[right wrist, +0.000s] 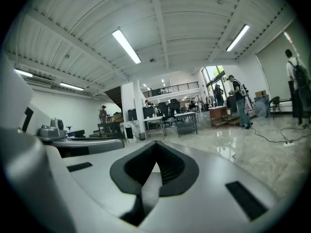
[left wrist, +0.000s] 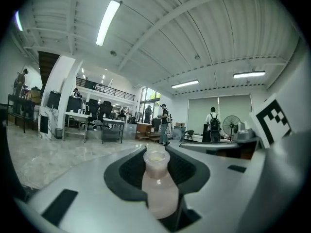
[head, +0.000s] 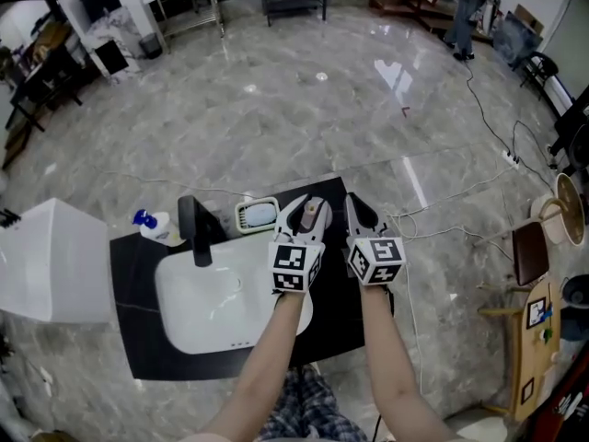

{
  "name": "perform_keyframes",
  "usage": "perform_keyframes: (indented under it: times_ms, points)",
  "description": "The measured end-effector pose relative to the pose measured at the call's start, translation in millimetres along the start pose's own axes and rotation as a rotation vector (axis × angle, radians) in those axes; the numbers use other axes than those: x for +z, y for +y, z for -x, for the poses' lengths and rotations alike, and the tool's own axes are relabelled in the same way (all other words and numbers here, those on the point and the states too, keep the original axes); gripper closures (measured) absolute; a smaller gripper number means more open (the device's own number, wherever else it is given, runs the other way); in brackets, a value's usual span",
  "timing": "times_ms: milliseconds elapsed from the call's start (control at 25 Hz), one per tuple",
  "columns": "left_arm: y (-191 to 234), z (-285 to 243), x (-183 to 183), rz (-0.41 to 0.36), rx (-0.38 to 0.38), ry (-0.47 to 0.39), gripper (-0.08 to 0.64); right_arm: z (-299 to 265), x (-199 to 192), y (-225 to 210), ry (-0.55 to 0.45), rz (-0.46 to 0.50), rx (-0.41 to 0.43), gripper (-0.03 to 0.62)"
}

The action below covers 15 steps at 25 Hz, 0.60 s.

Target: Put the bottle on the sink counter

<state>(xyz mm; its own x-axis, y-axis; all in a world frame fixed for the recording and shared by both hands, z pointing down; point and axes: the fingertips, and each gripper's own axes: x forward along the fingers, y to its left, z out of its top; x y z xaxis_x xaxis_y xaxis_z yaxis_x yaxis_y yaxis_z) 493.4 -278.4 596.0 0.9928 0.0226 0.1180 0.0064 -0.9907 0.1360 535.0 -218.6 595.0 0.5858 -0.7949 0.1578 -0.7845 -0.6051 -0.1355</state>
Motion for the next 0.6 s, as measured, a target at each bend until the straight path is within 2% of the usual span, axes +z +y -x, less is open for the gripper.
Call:
perform_keyframes:
  times_ms: [320, 600]
  points:
    - [16.0, -36.1, -56.0, 0.004, 0.029, 0.075, 0.423, -18.7, -41.4, -13.6, 0.074, 0.024, 0.017, 0.577]
    - [21.3, -46.1, -78.8, -0.03, 0.034, 0.118, 0.422, -23.5, -55.0, -16.9, 0.091, 0.014, 0.009, 0.577]
